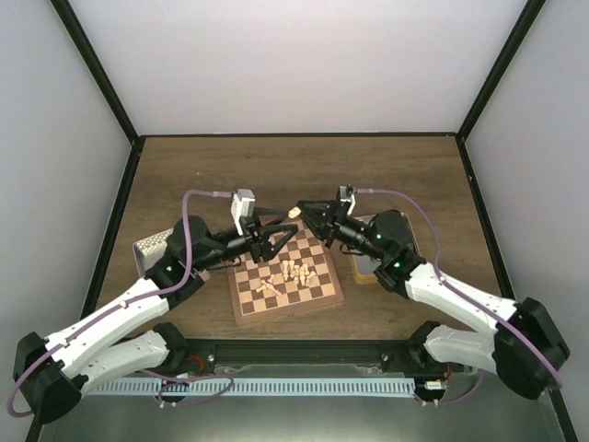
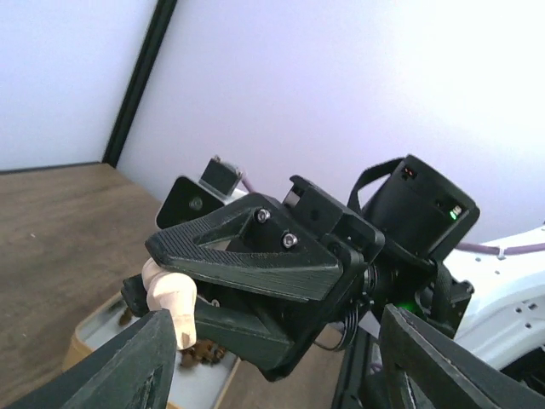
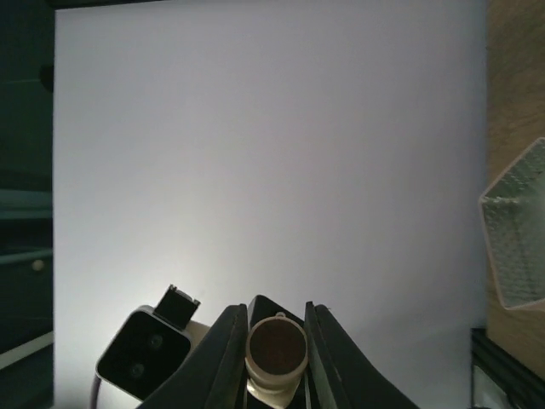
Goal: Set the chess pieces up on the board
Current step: Place the chess piece on the chessboard.
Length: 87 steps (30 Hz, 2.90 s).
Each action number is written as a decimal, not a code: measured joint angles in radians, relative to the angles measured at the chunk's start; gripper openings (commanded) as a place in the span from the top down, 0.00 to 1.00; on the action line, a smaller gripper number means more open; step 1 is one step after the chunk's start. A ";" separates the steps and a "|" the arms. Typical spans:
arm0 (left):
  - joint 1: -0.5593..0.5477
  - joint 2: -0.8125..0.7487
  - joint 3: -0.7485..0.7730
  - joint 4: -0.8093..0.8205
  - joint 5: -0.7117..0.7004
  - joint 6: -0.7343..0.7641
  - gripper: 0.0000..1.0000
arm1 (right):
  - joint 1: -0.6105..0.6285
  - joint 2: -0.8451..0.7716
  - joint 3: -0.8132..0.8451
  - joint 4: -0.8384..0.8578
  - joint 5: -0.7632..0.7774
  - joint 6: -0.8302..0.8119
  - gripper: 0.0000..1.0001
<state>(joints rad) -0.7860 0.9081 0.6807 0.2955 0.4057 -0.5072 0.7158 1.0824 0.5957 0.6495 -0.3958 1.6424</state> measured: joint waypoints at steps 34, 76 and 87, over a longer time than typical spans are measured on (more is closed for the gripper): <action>-0.032 0.039 -0.055 0.219 -0.185 0.034 0.53 | 0.001 0.053 -0.047 0.181 0.017 0.234 0.87; -0.026 0.127 -0.062 0.286 -0.240 0.050 0.96 | 0.017 0.079 -0.007 0.196 0.058 0.184 0.55; -0.031 0.123 0.095 -0.259 -0.406 0.102 0.96 | 0.007 -0.124 -0.121 -0.098 0.203 -0.136 0.28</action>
<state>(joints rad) -0.8173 1.0309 0.7753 0.0360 -0.0002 -0.4049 0.7231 0.9588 0.4747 0.5518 -0.1932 1.5066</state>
